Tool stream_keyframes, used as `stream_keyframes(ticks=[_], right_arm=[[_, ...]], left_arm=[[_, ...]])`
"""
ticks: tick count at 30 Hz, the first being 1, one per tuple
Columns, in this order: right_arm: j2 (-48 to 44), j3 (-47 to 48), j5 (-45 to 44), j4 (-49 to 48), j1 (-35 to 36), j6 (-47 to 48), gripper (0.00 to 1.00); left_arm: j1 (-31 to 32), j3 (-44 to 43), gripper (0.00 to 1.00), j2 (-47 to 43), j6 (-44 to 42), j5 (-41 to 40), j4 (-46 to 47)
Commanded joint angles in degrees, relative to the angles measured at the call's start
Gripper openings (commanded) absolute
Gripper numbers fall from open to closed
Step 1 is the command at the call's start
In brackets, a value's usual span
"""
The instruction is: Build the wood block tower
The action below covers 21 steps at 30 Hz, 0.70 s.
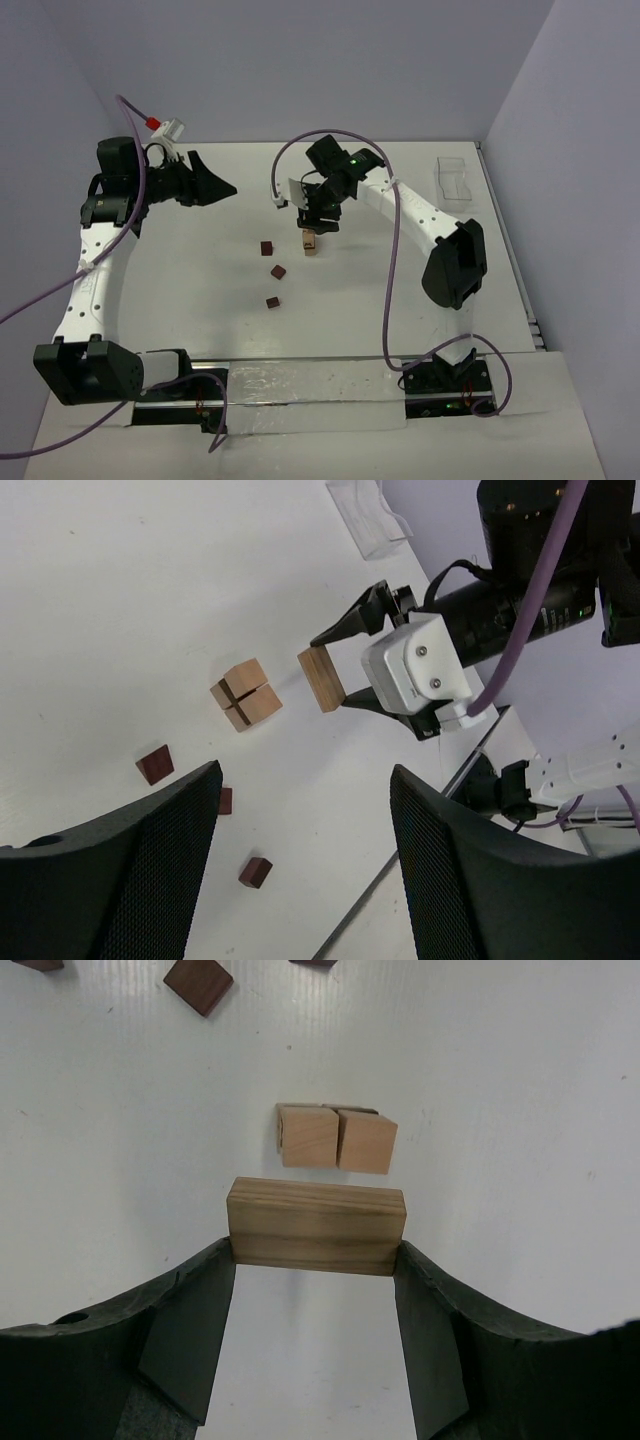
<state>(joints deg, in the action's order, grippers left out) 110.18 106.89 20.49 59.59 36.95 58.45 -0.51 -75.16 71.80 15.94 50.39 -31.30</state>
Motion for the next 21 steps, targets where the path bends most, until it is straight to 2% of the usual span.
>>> stream_keyframes(ticks=[1, 12, 21], right_arm=[[3.7, 4.7, 2.0, 2.5, -0.4, 3.9, 0.45], [13.3, 14.7, 0.9, 8.5, -0.5, 1.1, 0.46], [15.1, 15.5, 0.8, 9.2, -0.7, -0.3, 0.48]], left_arm=[[-2.3, -2.4, 0.74, 1.0, 2.9, 3.8, 5.6], [-2.9, -2.3, 0.73, 2.3, 1.8, 4.1, 5.0], [-3.5, -1.4, 0.73, 2.5, 2.6, 5.0, 6.0]])
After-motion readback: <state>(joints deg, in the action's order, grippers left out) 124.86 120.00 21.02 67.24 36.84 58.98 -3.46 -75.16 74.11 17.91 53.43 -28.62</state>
